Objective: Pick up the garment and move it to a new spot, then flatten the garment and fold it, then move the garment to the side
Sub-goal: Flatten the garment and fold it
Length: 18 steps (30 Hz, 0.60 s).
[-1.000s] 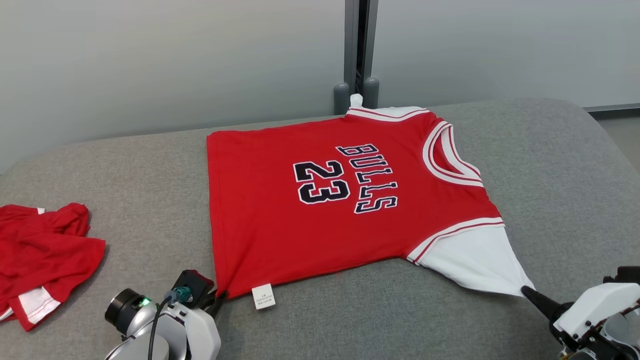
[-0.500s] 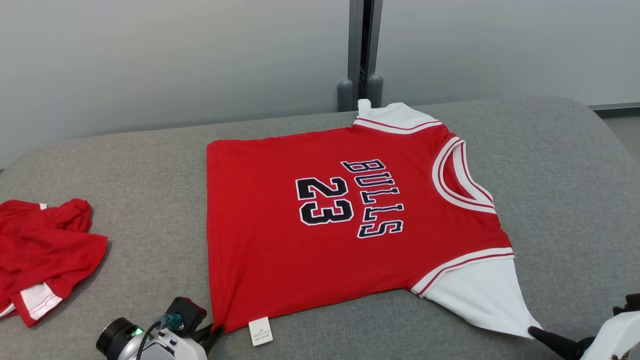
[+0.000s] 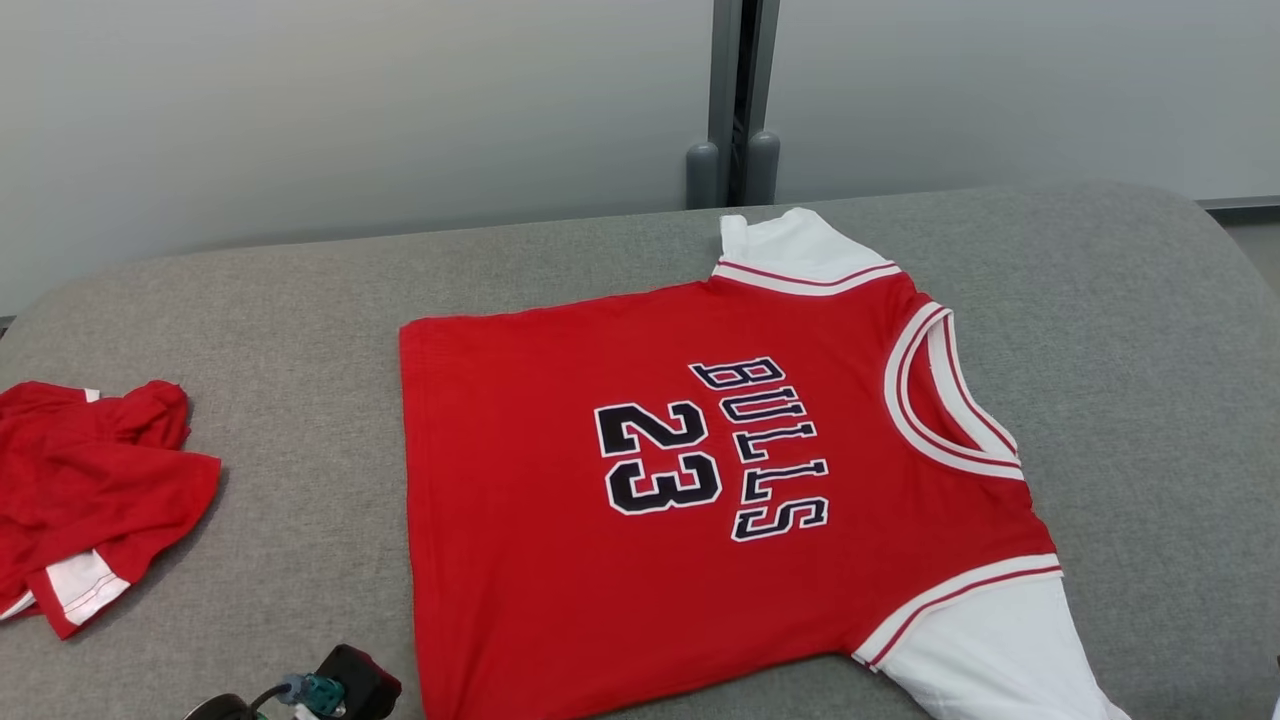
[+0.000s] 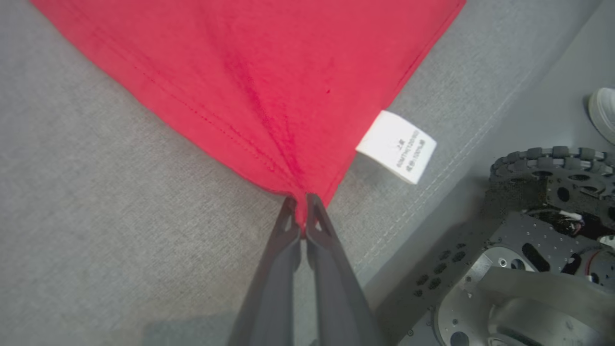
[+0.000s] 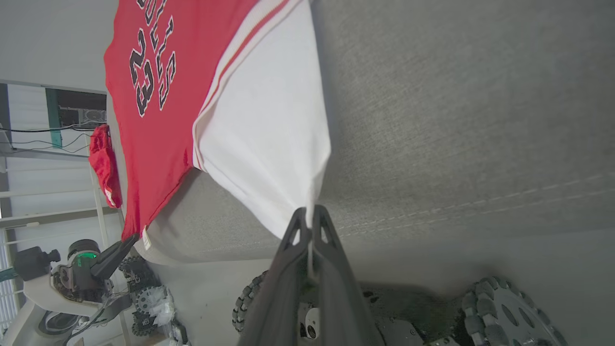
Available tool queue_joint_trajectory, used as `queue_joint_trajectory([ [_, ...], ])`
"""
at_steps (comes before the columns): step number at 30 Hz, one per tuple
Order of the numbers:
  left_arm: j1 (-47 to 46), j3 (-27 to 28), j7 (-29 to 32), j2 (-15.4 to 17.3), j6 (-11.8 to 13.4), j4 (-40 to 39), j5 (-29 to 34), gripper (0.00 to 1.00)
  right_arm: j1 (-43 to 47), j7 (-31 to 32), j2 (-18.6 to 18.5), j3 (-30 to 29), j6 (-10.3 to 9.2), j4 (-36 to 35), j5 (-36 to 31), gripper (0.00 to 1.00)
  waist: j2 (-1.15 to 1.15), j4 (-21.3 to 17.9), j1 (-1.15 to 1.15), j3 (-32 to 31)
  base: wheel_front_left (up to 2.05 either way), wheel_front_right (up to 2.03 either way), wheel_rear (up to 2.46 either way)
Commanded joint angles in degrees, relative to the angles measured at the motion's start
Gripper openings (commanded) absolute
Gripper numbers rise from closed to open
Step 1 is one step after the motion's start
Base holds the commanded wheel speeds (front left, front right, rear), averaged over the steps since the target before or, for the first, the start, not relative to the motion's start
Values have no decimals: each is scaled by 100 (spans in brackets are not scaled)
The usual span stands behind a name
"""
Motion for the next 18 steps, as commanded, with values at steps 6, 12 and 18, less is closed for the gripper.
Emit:
queue_joint_trajectory([
  [6, 275, 93, 432, 336, 210, -768, -445, 0, 238, -215, -422, 138, 0, -459, 233, 0, 0, 30, 0, 59, 0, 0, 0],
  [12, 227, 241, 639, 390, 390, -1073, -727, 0, -46, -555, -598, 303, 0, -713, 425, 0, 0, 45, 0, 127, 0, 0, 0],
  [18, 42, 606, 879, 366, 612, -1194, -1296, 0, -612, -824, -837, 489, 0, -864, 658, 0, 0, 69, 0, 298, 0, 0, 0],
])
